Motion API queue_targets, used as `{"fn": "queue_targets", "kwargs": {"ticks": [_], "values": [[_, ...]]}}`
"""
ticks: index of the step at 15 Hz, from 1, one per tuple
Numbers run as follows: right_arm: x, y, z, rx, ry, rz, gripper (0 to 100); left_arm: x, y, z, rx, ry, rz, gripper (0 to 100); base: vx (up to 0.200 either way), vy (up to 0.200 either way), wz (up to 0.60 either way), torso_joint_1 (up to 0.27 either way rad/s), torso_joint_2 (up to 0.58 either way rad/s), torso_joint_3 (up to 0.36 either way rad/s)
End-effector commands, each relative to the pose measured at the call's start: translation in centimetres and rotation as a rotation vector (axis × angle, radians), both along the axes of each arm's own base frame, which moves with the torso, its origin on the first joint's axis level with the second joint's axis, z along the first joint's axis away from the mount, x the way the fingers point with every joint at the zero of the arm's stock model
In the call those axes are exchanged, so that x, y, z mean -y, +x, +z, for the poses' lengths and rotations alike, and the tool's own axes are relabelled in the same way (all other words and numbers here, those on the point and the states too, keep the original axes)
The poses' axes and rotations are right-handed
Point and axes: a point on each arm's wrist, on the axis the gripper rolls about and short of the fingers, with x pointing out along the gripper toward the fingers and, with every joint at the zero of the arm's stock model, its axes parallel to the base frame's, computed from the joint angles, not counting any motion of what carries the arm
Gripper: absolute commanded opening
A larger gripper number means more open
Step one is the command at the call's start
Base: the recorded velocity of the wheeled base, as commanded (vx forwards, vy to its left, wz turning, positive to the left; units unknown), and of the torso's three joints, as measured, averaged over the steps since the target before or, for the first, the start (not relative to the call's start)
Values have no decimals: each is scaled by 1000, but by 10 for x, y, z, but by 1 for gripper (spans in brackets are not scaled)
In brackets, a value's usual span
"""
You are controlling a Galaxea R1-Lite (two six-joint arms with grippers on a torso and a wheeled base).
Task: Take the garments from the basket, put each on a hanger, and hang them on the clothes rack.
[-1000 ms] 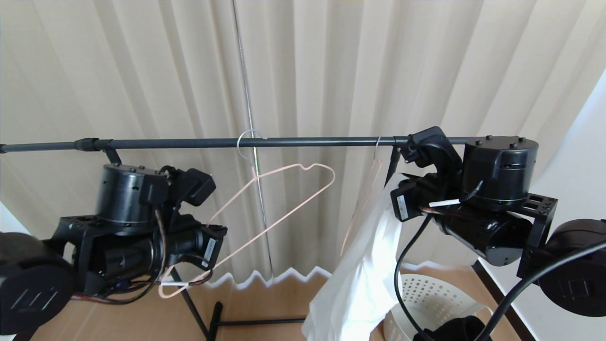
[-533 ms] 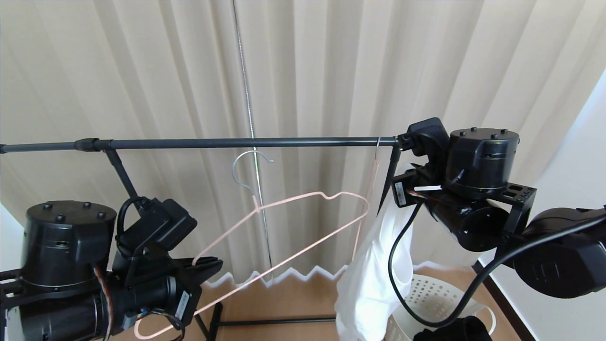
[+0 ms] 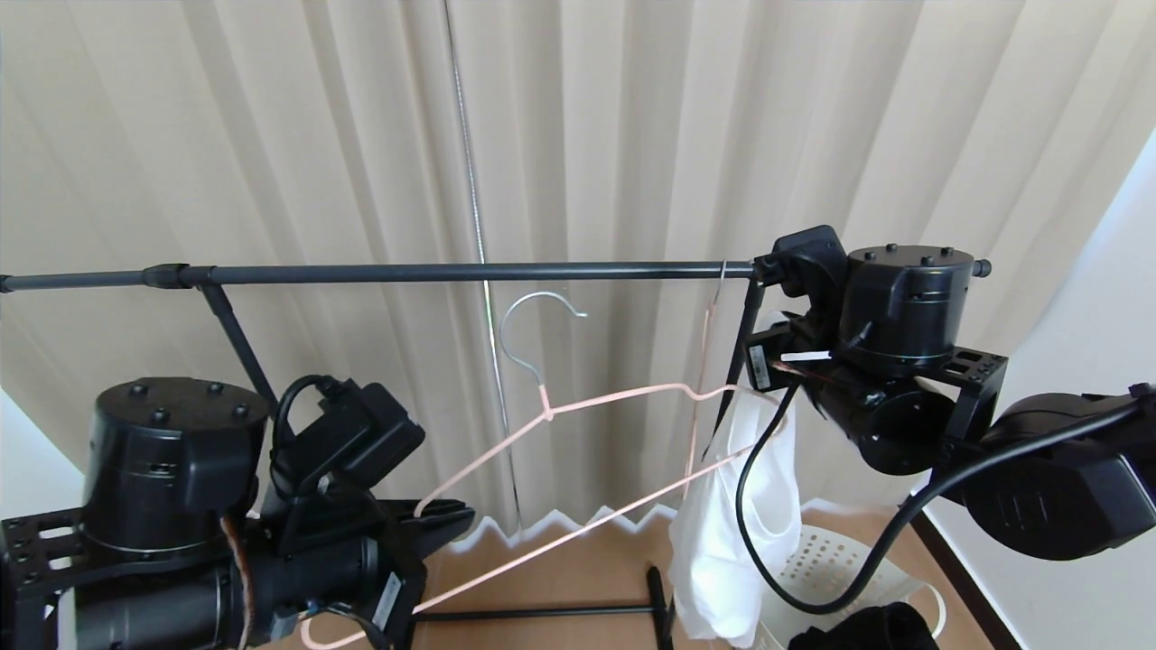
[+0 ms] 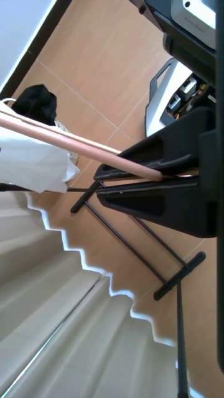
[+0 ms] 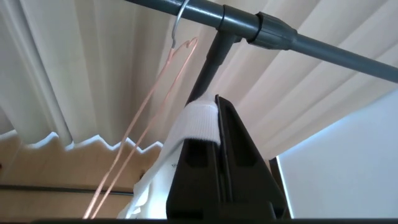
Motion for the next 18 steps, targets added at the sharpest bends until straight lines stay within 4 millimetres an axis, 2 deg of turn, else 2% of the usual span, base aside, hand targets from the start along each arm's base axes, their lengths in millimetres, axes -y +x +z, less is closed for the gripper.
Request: {"fn": "queue_targets", "kwargs": {"ticks": [1, 5, 14, 18], "values": [[0, 0, -1, -4, -3, 2, 0, 17, 23, -6, -30, 18, 30, 0, 0, 0, 0, 0, 0, 0], [-2, 1, -2, 10, 5, 5, 0, 26, 35, -7, -37, 12, 95, 0, 0, 0, 0, 0, 0, 0], [-3, 6, 5, 41, 13, -55, 0, 20, 32, -6, -6, 49, 181, 0, 0, 0, 0, 0, 0, 0], [-3, 6, 7, 46, 20, -57, 0, 24, 40, -5, 43, 26, 232, 0, 0, 0, 0, 0, 0, 0]]}}
